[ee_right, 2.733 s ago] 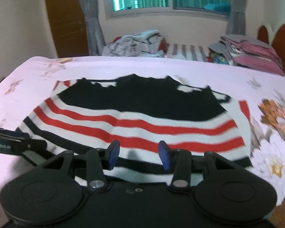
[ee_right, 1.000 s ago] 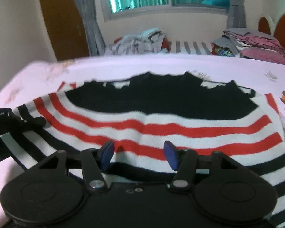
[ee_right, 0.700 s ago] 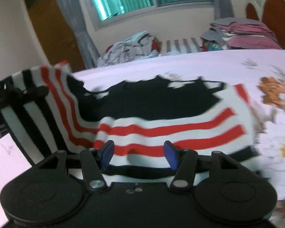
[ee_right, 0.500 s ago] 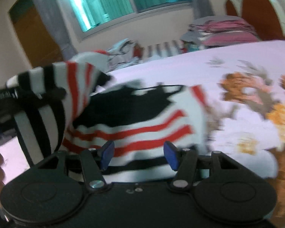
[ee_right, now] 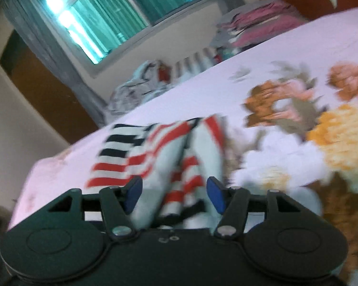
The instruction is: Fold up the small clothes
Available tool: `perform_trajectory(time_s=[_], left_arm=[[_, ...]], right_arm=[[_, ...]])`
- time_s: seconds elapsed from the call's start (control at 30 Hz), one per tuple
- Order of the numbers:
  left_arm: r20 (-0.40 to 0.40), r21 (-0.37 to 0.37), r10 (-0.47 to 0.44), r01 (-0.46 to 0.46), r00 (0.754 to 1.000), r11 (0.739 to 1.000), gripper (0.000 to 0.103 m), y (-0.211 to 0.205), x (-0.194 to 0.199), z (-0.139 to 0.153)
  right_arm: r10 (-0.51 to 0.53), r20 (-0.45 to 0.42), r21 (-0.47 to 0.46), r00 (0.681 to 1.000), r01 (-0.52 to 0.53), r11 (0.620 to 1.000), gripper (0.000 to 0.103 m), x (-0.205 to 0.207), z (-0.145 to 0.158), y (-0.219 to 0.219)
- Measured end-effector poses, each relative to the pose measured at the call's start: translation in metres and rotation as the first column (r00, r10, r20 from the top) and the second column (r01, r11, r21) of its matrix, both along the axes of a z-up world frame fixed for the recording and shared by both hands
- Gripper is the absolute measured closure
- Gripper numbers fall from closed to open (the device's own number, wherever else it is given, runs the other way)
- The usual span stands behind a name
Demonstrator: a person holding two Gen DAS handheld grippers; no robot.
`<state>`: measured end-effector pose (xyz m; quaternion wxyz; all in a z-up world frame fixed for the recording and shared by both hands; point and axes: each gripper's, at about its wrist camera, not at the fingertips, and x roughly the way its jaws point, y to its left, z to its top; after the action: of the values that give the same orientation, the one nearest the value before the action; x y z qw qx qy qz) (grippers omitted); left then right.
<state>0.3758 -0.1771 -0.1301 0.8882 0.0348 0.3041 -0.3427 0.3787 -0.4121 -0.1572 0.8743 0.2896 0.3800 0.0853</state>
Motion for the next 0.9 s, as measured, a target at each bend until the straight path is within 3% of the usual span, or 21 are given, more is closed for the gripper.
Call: perform_trajectory(time_s=[0.03,0.1,0.23,0.33,0.4,0.47,0.57,0.7,0.8,0.9], left_arm=[[-0.015,-0.030,0.023,-0.024,1.000,0.999,0.029,0.010,-0.004,0.005],[-0.041,-0.093,0.102,-0.106,0.994,0.990,0.029,0.037,-0.008,0.014],[-0.036,-0.086,0.234,-0.236,0.972,0.968,0.029,0.090,-0.006,0.022],[-0.065,-0.078,0.322,-0.327,0.944,0.942,0.029,0.120,0.000,0.017],[-0.095,-0.091,0.371,-0.379,0.924,0.921,0.029,0.135,0.002,0.013],[-0.121,-0.101,0.401,-0.413,0.908,0.905,0.029,0.143,0.007,0.005],[-0.145,-0.126,0.404,-0.422,0.903,0.898,0.029,0.137,0.007,-0.003],[-0.158,-0.141,0.360,-0.382,0.919,0.913,0.029,0.107,0.024,-0.011],[-0.150,-0.125,0.329,-0.348,0.932,0.929,0.029,0.087,0.025,-0.019],[-0.166,-0.082,0.306,-0.322,0.938,0.943,0.029,0.070,0.031,-0.032]], right_arm=[[0.026,-0.026,0.017,0.999,-0.025,1.000,0.024,0.007,-0.004,0.005],[0.056,-0.065,0.018,0.996,-0.055,0.998,0.025,0.016,-0.012,0.012],[0.064,-0.113,0.088,0.991,-0.054,0.995,0.025,0.027,-0.027,0.019],[0.065,-0.137,0.144,0.988,-0.045,0.989,0.038,0.036,-0.035,0.024],[0.046,-0.142,0.118,0.989,-0.029,0.993,0.061,0.041,-0.037,0.029],[0.038,-0.129,0.090,0.991,-0.026,0.996,0.070,0.043,-0.035,0.033],[0.047,-0.056,-0.009,0.997,-0.048,0.999,0.075,0.040,-0.019,0.039],[0.080,0.080,-0.171,0.994,-0.065,0.983,0.077,0.021,0.012,0.042],[0.085,0.062,-0.276,0.994,-0.064,0.959,0.078,0.013,0.003,0.036],[0.025,-0.026,-0.201,0.999,-0.030,0.979,0.078,0.015,-0.025,0.019]])
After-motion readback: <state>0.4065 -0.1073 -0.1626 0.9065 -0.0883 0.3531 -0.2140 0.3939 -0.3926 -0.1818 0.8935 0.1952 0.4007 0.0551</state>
